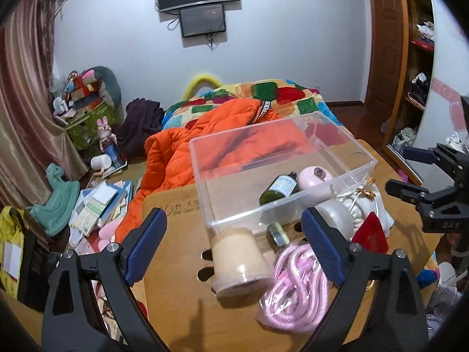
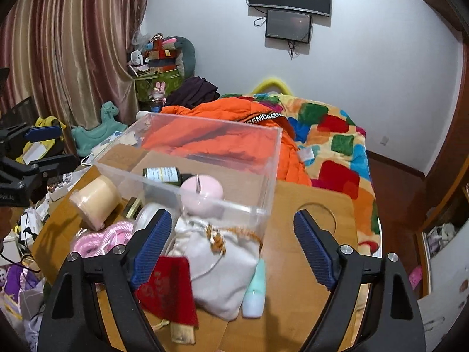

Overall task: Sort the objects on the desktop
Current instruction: 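Withdraw both open tools from the clear box back over the table, then grasp the cream cylindrical jar with the left tool while the right tool grasps the red pouch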

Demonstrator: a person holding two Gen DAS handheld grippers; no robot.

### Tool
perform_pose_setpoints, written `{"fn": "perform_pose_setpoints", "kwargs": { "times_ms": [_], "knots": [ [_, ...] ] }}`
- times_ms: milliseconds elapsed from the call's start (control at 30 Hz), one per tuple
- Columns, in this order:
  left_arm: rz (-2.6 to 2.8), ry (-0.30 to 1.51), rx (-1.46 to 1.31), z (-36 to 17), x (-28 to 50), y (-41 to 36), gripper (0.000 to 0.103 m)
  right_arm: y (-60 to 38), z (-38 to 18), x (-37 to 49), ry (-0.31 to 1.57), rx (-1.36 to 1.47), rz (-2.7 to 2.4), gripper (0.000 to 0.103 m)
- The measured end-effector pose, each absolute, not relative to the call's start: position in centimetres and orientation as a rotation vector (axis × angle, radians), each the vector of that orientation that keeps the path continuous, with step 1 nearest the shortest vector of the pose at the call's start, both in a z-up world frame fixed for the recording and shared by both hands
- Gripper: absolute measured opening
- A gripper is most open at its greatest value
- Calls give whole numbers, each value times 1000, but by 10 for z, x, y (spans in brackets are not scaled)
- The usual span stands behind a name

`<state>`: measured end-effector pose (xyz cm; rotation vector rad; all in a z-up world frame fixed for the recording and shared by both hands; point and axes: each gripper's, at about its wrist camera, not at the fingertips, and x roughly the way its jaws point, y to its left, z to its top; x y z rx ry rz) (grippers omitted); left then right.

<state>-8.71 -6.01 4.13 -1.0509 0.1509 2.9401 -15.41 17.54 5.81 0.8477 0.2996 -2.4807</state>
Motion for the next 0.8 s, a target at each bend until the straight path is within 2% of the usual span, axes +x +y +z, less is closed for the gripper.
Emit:
{"fn": "perform_pose_setpoints", "kwargs": {
  "times_ms": [400, 800],
  "knots": [
    [2992, 83, -1124, 4, -67, -74, 94, 167, 31, -103, 369, 777, -2506, 83],
    [2902, -12, -1196, -32, -79, -72, 94, 144, -11, -94, 295, 908, -2415, 83]
  ]
}}
